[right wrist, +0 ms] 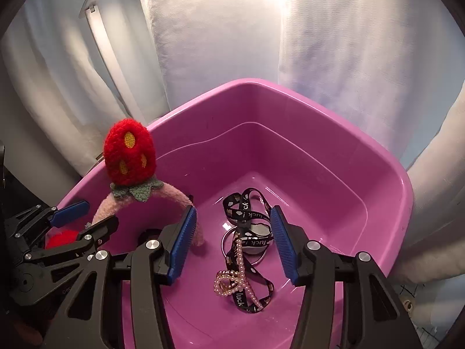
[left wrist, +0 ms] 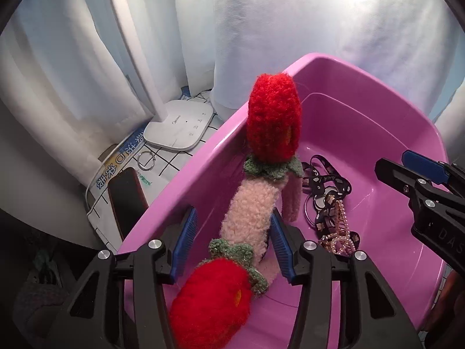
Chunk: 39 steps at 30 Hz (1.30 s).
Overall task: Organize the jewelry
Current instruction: 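Open both grippers to drop the headband and pearl clip into the bin, then move left tool to the black hair pin while right tool approaches the plush sloth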
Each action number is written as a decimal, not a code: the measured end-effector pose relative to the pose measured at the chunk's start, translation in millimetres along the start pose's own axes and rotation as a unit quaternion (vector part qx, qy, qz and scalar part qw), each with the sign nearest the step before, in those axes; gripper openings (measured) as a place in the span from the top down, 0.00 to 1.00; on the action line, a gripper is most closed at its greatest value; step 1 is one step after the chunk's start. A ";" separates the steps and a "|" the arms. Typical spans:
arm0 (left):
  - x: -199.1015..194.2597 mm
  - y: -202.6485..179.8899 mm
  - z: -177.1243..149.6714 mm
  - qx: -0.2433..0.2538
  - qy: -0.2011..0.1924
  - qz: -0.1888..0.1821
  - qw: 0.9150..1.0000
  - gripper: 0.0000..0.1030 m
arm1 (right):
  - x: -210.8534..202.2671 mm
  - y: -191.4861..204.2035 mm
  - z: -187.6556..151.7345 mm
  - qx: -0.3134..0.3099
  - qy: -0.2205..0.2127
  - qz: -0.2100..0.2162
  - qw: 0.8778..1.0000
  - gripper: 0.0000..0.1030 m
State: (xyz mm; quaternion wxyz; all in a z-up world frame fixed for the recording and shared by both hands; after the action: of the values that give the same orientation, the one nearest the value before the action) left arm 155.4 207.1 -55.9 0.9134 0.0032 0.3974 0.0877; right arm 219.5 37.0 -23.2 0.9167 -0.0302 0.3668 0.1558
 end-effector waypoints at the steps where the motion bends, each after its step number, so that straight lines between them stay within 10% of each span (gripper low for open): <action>1: -1.3 -1.8 -0.6 0.002 -0.003 -0.001 1.000 0.41 | 0.2 -0.5 -0.5 0.000 0.000 -0.001 1.000 0.51; 10: -24.9 -7.1 6.5 0.014 -0.043 0.018 0.999 0.10 | -10.9 5.2 2.4 0.007 -0.017 0.003 1.000 0.51; 39: -96.4 -116.5 3.2 0.043 -0.089 -0.089 0.991 0.06 | -187.5 -89.2 -46.1 0.099 -0.143 -0.086 0.981 0.42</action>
State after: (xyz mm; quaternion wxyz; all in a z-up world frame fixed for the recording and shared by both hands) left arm 111.6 76.9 7.5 0.9485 0.0151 0.3163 -0.0117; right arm 88.5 -104.9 65.8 0.9682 0.0522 0.2412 0.0419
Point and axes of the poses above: each gripper's, at about its wrist camera, not at the fingertips, and x roughly the way its jaws point, y to its left, z to its top, the point moved 2 cm from there along x, roughly the way its jaws point, and after that the axes turned 12 degrees about -y, right-handed, at the moved point
